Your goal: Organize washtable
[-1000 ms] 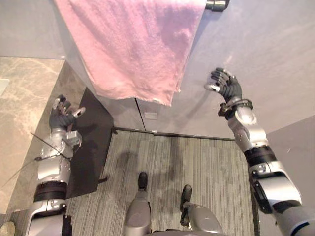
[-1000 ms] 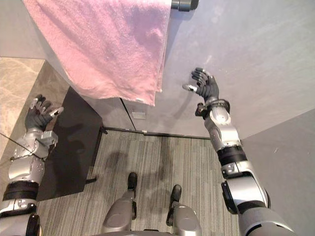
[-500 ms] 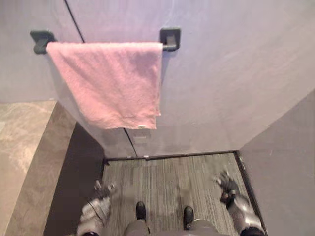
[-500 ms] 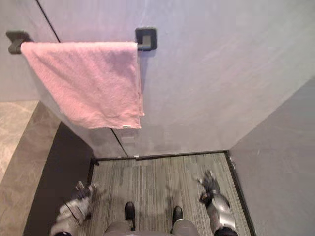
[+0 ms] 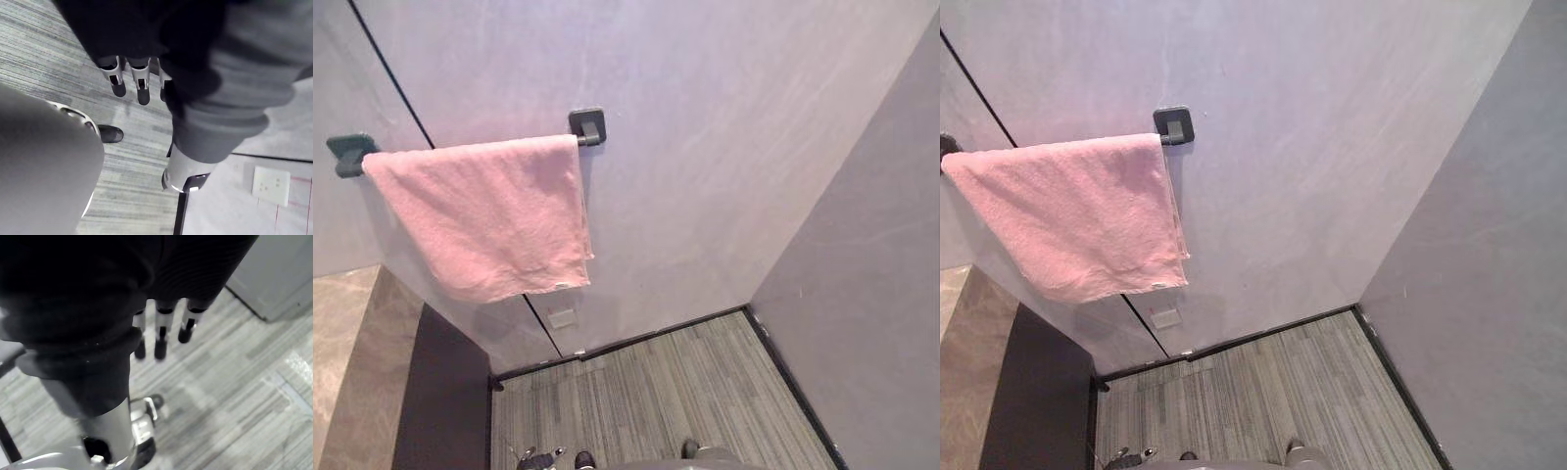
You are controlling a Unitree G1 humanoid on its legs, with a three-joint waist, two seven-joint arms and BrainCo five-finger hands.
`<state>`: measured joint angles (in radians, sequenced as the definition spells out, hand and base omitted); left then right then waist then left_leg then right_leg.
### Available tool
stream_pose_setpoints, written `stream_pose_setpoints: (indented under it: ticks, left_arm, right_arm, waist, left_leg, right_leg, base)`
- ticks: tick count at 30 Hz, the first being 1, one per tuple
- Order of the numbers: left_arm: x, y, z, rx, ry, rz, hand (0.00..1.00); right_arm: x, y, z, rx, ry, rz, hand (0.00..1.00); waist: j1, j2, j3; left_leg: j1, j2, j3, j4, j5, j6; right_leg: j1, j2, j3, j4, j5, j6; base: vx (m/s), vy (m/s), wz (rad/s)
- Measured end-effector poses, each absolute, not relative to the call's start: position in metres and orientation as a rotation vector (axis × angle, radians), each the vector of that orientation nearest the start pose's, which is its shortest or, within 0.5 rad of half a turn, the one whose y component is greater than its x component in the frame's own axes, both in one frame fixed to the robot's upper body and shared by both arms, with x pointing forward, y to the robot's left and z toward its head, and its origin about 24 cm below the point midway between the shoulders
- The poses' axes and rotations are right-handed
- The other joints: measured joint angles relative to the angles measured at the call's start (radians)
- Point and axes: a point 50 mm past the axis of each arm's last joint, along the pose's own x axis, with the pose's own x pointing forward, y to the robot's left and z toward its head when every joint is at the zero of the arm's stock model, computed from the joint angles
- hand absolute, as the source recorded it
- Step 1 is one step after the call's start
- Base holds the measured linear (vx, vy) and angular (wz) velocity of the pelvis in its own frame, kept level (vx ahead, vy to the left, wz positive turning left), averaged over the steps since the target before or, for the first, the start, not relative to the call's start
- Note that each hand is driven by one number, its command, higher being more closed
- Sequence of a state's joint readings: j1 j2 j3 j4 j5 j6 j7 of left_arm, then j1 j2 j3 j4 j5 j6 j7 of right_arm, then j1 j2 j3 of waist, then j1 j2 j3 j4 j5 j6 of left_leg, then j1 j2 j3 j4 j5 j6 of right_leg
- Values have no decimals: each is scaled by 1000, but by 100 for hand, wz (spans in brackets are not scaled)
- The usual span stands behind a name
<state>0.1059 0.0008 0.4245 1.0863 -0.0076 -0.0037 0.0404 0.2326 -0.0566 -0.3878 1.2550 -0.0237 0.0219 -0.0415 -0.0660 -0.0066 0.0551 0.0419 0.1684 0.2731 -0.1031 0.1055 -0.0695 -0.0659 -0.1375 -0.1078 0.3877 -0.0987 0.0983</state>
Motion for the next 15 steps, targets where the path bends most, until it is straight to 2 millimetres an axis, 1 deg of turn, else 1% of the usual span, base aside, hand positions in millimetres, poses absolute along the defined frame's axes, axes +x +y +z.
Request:
stream_pose_setpoints:
  ticks: [1,2,3,4,5,6,7,8,9,10,11,13,14,15]
  left_arm:
    - [73,208,-166,-153,1156,420,0]
    - [76,207,-167,-125,1172,376,0]
    - [76,195,-170,-113,1213,308,0]
    - [86,191,-168,-82,1195,261,0]
    - [89,189,-168,-64,1191,235,0]
    - [96,187,-166,-44,1170,207,0]
    - [99,191,-165,-34,1163,212,0]
    - [98,189,-165,-38,1169,208,0]
    - [96,186,-166,-39,1173,198,0]
    - [96,186,-166,-38,1171,198,0]
    - [94,187,-166,-35,1174,199,0]
    - [94,191,-165,-26,1171,202,0]
    - [99,193,-163,-37,1145,209,0]
    - [102,195,-162,-43,1124,217,0]
  right_arm:
    - [-27,-195,-178,176,1496,-464,0]
    - [-31,-198,-178,167,1511,-465,0]
    - [-18,-212,-177,177,1466,-527,0]
    - [-6,-217,-176,197,1453,-553,0]
    - [-8,-216,-177,196,1464,-553,0]
    - [-16,-215,-177,180,1505,-553,0]
    - [-19,-216,-176,155,1517,-536,0]
    - [-20,-220,-175,143,1507,-543,0]
    - [-22,-224,-174,142,1500,-548,0]
    - [-22,-226,-174,143,1497,-546,0]
    - [-21,-228,-174,120,1498,-525,0]
    - [-13,-224,-175,49,1499,-438,0]
    - [-5,-224,-175,4,1476,-391,0]
    - [-4,-225,-174,-24,1470,-366,0]
  waist:
    - [0,-53,-20]
    - [16,-41,-43]
    - [41,9,-103]
    - [10,11,-80]
    - [18,5,-81]
    - [41,-10,-82]
    - [60,-8,-90]
    - [66,13,-80]
    - [65,23,-66]
    - [64,43,-63]
    - [65,44,-60]
    - [66,47,-48]
    - [66,54,-13]
    - [67,59,10]
  left_leg:
    - [-11,-35,-23,8,-10,-13]
    - [-45,-47,-47,13,-19,-9]
    - [-154,-15,-109,60,-9,27]
    - [-170,-27,-152,68,18,36]
    - [-176,-37,-167,61,34,35]
    - [-204,-49,-173,70,50,26]
    - [-241,-47,-183,71,73,11]
    - [-252,-36,-199,70,75,10]
    - [-263,-28,-220,73,76,11]
    - [-275,-24,-232,86,88,10]
    - [-288,-15,-248,91,97,-3]
    - [-318,-3,-289,96,124,-12]
    - [-325,7,-327,104,140,-22]
    - [-323,15,-347,104,157,-20]
  right_leg:
    - [-8,3,20,-29,-5,19]
    - [1,6,36,-102,10,43]
    - [23,32,111,-186,-7,31]
    - [12,18,98,140,-89,-20]
    - [39,2,99,210,-80,-15]
    - [101,-14,114,197,27,-39]
    - [128,13,135,95,22,-6]
    - [144,28,137,54,22,-6]
    - [160,40,136,10,17,-1]
    - [181,48,134,-20,7,9]
    - [196,58,134,-50,-12,7]
    - [211,94,132,-89,-26,-7]
    - [242,125,117,-109,-35,-21]
    - [259,144,103,-108,-52,-40]
  base:
    - [26,-27,49]
    - [26,-34,17]
    - [25,-47,52]
    - [35,-42,69]
    - [21,-69,81]
    - [-74,-118,28]
    - [-142,-127,16]
    - [-178,-87,8]
    - [-150,-97,15]
    - [-163,-151,21]
    - [-144,-172,30]
    - [-134,-157,49]
    - [-209,-171,72]
    - [-255,-171,73]
